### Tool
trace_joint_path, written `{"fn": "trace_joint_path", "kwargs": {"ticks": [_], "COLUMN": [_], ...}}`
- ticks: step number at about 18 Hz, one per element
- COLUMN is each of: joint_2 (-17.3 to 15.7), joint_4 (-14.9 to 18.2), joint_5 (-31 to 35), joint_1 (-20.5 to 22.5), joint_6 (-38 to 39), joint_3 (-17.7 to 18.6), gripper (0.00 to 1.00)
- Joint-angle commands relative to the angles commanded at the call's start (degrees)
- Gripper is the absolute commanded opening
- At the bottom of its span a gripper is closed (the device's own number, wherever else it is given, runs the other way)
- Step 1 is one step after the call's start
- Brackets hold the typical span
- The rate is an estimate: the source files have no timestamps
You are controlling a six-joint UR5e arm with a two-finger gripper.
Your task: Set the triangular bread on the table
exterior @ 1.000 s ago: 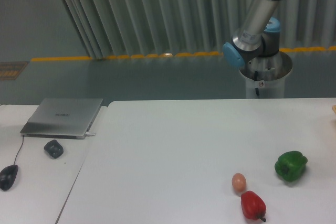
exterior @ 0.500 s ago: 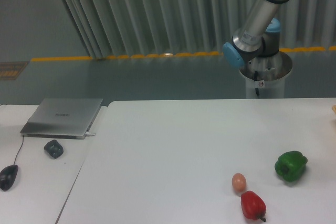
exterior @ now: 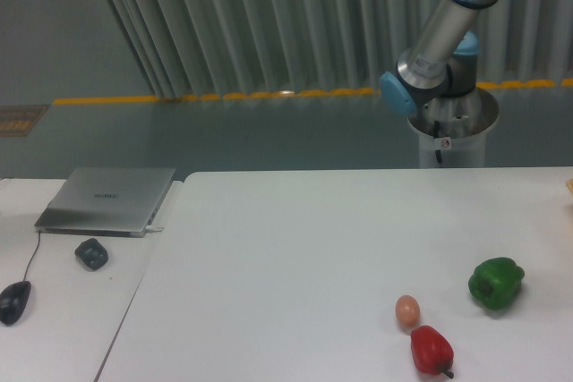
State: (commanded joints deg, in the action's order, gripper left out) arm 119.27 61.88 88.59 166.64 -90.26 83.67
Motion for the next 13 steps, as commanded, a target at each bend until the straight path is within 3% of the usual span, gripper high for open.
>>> {"fn": "trace_joint_path", "kwargs": {"ticks": [8, 11, 13], "joint_2": [0.4, 0.2, -0.3], "joint_4": [-0.1, -0.1, 0.1], "joint_5": [0.4, 0.4, 0.5], "joint_1": [-0.1, -0.2, -0.2], "joint_6": [0.1, 0.1, -0.3], "joint_3": [0.3, 0.4, 0.5], "gripper": [1.0, 0.85, 0.65]}}
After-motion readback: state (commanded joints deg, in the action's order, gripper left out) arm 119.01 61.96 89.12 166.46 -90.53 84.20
